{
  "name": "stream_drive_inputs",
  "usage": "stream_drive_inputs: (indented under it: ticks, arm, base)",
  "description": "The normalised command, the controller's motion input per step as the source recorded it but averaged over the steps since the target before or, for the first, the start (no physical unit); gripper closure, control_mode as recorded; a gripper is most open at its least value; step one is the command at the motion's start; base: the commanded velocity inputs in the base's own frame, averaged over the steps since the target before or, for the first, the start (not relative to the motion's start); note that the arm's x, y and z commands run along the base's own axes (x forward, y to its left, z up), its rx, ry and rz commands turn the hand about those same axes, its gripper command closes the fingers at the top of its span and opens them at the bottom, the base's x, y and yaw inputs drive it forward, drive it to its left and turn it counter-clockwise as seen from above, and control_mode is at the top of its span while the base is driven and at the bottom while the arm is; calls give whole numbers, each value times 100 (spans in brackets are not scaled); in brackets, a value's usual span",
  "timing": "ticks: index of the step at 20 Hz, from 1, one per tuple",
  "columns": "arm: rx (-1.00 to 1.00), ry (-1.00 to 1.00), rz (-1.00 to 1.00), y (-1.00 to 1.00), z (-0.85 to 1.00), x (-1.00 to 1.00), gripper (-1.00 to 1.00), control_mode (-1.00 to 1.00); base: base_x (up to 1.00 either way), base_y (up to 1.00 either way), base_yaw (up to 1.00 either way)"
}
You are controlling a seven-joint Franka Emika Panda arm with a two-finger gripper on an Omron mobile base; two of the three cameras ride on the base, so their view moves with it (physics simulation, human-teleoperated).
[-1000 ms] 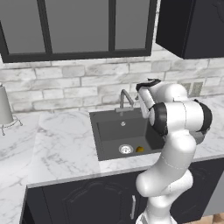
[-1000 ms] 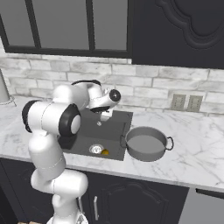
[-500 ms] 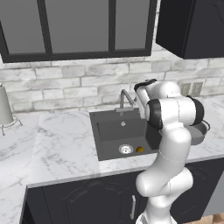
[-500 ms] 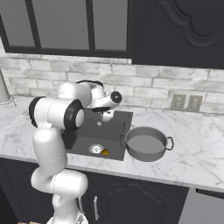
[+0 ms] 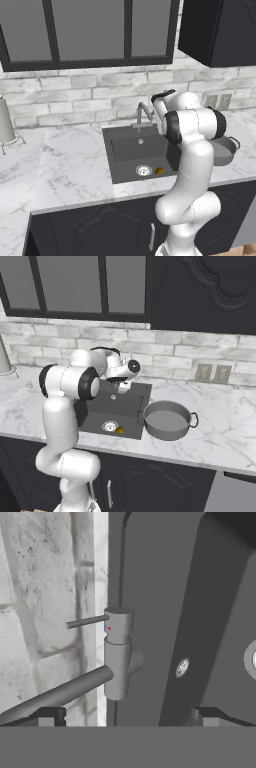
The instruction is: Dump the lemon from the pot into the sink. Then turn on the water and wash the lemon. Then turn off the water and put the lemon back in the pot.
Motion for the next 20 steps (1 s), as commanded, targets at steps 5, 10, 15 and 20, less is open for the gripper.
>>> stream_drive_inputs:
  ticks: [5,10,15,20]
  arm:
    - [0,3,0,0,-24,23,-100,-100]
    - [0,3,0,0,-27,23,-100,-100]
    - [0,0,0,0,-9,27,-100,-100]
    - [0,0,0,0,-9,29,-100,-100]
  base:
    - [0,0,0]
    - [0,0,0]
    - [0,0,0]
    - [0,0,0]
